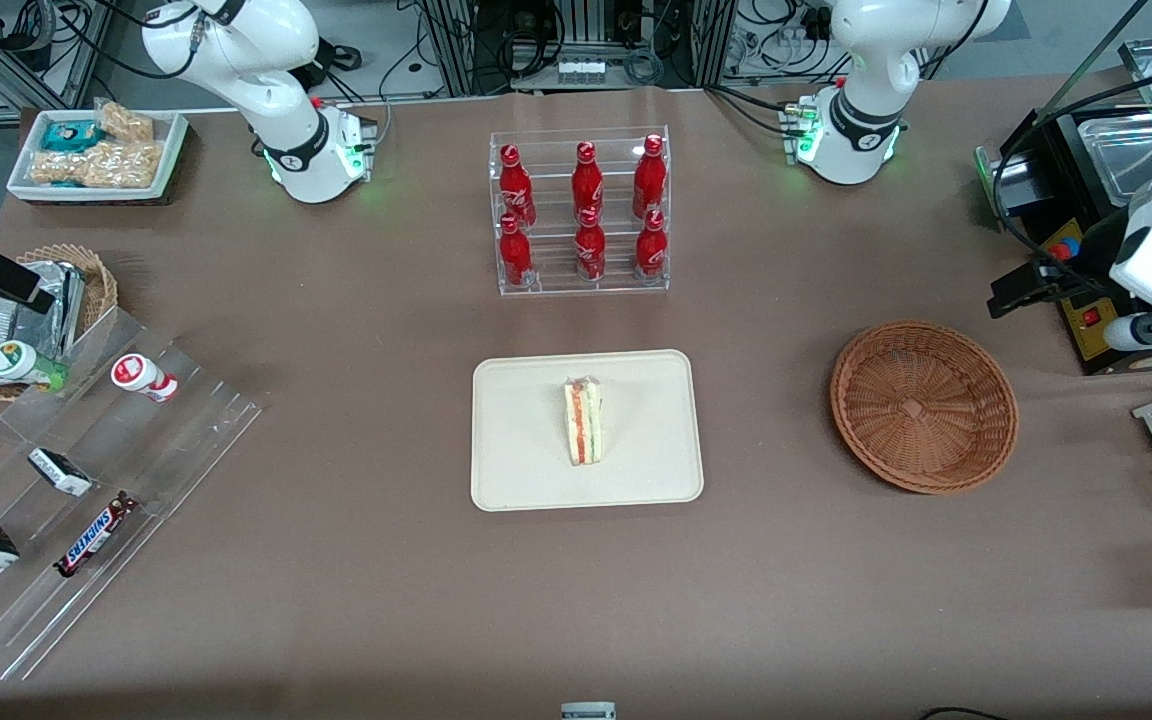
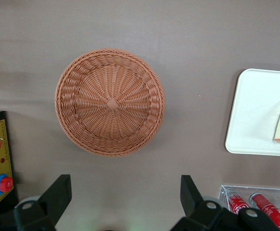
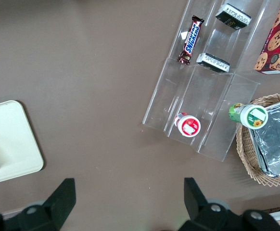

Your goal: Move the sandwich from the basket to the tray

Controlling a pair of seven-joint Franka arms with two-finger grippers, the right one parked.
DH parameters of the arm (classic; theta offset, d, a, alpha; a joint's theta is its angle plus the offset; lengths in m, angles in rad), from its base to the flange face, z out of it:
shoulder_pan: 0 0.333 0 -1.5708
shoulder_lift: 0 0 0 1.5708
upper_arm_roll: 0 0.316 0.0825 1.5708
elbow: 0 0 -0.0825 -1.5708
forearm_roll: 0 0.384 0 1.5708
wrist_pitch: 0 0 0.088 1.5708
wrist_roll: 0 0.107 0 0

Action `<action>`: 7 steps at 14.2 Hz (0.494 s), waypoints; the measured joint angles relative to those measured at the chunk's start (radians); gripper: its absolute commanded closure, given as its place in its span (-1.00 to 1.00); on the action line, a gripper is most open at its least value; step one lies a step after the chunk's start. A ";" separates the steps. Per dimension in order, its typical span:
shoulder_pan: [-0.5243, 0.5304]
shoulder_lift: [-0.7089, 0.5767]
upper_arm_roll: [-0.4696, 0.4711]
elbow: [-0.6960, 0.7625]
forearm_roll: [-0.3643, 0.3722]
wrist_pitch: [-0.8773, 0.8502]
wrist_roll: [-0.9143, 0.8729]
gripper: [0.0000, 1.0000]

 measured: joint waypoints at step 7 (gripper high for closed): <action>-0.004 0.000 -0.048 -0.001 0.000 -0.018 -0.001 -1.00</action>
